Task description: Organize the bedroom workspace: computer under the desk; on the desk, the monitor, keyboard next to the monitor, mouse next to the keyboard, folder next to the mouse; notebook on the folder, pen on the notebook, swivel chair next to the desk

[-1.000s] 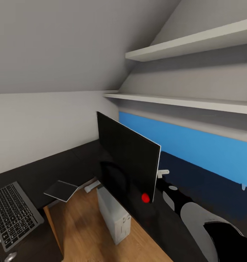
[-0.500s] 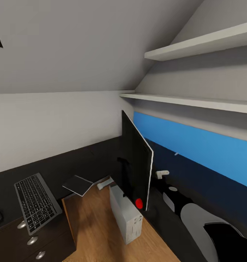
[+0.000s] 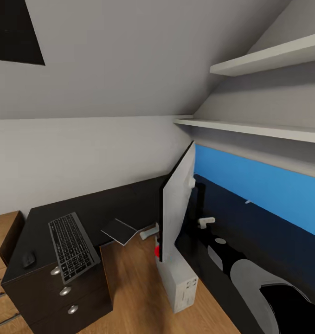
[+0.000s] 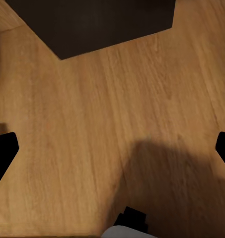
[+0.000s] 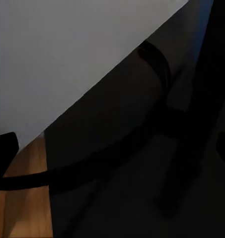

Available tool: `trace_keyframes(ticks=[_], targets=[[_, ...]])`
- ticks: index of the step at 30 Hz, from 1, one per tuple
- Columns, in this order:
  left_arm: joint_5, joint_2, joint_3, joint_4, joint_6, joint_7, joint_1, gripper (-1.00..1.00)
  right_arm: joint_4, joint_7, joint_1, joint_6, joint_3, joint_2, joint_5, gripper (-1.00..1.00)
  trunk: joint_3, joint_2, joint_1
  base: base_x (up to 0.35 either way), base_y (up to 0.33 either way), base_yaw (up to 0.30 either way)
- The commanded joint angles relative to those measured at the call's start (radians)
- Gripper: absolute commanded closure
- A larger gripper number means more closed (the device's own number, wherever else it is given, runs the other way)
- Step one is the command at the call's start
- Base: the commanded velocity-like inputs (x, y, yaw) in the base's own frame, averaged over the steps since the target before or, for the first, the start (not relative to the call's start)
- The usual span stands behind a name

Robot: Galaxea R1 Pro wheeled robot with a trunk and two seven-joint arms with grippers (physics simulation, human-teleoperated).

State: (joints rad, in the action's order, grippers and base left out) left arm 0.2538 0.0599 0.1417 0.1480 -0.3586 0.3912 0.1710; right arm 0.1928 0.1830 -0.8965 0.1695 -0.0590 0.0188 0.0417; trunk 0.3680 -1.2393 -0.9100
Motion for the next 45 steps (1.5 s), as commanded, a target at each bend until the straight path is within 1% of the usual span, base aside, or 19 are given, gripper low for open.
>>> trace_keyframes(ticks=[1,25,32,33,34,35,36,37,40,45], targets=[[0.008,0.0,0.009,-0.001,-0.003,0.005,0.001,-1.0,-0.001,0.001,-0.001,0.004,-0.007,-0.001,0.004,-1.0,0.001,-0.001,0.0,0.0,0.0,0.137],[0.008,0.0,0.009,-0.001,-0.003,0.004,0.001,-1.0,-0.001,-0.002,-0.001,0.004,-0.006,-0.004,0.0,-1.0,0.001,-0.001,0.0,0.0,0.0,0.016],[0.008,0.0,0.009,-0.001,-0.005,0.005,0.001,-1.0,0.0,-0.004,-0.001,0.005,-0.007,-0.012,-0.002,-1.0,0.001,-0.001,0.0,0.0,0.0,0.0],[0.008,0.0,0.009,-0.001,-0.005,0.005,0.001,-1.0,0.0,-0.005,-0.001,0.009,-0.007,-0.015,-0.002,-1.0,0.001,-0.001,0.0,0.0,0.0,0.0],[0.008,0.0,0.009,-0.001,-0.005,0.005,0.001,-1.0,-0.002,-0.007,-0.001,0.051,-0.007,-0.027,-0.002,-1.0,0.001,-0.001,0.0,0.0,-0.08,0.0],[0.008,0.0,0.009,-0.001,-0.005,0.005,0.001,-1.0,-0.002,-0.007,-0.001,0.067,-0.007,-0.03,-0.002,-1.0,0.001,-0.001,0.0,0.0,-0.152,0.0],[0.008,0.0,0.009,-0.001,-0.003,0.005,0.001,-1.0,-0.024,-0.008,0.005,0.1,-0.008,-0.034,-0.029,-1.0,0.001,-0.001,0.0,0.0,-0.307,0.059],[0.008,0.0,0.009,-0.001,-0.003,0.005,0.001,-1.0,-0.029,-0.008,0.007,0.103,-0.007,-0.034,-0.045,-1.0,0.001,-0.001,0.0,0.0,-0.315,0.124],[0.008,0.0,0.009,-0.001,-0.002,0.005,0.001,-1.0,-0.033,-0.008,0.009,0.106,-0.007,-0.034,-0.066,-1.0,0.001,-0.001,0.0,0.0,-0.302,0.181],[0.009,0.0,0.009,-0.001,-0.003,0.005,0.001,-1.0,-0.035,-0.008,0.009,0.121,-0.007,-0.034,-0.077,-1.0,0.001,-0.001,0.0,0.0,-0.165,0.242]])
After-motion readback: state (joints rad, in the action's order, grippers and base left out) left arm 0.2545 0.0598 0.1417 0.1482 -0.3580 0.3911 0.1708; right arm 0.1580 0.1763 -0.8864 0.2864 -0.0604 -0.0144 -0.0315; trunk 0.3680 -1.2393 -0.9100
